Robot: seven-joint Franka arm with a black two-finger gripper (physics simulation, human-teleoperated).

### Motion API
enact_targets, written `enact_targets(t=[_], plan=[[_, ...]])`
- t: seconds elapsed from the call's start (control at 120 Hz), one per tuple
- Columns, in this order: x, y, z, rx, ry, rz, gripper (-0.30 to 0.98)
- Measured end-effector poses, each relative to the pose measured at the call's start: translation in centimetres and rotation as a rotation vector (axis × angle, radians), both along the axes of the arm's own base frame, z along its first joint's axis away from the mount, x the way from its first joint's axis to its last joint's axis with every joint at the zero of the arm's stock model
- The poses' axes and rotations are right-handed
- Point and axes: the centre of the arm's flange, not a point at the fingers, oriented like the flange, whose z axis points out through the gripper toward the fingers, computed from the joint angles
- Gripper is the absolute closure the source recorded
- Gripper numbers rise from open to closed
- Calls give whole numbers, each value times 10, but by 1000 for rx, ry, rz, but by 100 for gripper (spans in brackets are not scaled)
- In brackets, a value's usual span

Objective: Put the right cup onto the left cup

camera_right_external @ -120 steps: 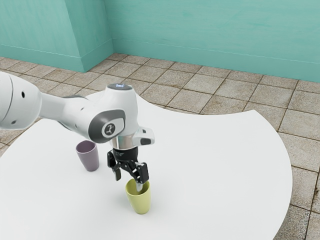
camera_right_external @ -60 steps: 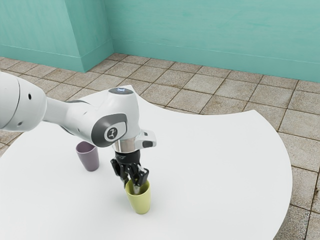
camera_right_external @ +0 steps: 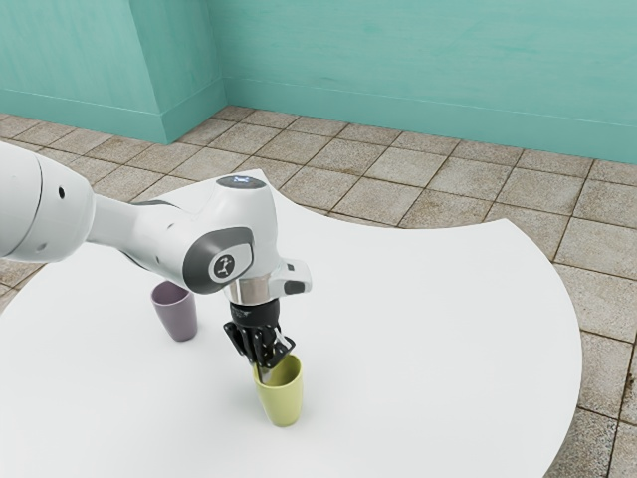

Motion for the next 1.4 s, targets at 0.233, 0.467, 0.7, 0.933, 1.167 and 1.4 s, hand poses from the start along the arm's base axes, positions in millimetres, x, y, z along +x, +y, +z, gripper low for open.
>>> enact_targets(t=[0.233,0.467,0.7,0.933,1.167,1.4], plan=[[22,4,38,-3,-40,8,78],[39,21,68,5,-37,36,78],[45,48,84,16,-22,69,79],[58,88,113,35,-39,101,79],[62,124,126,48,-34,121,79],[63,175,135,48,-41,156,79]])
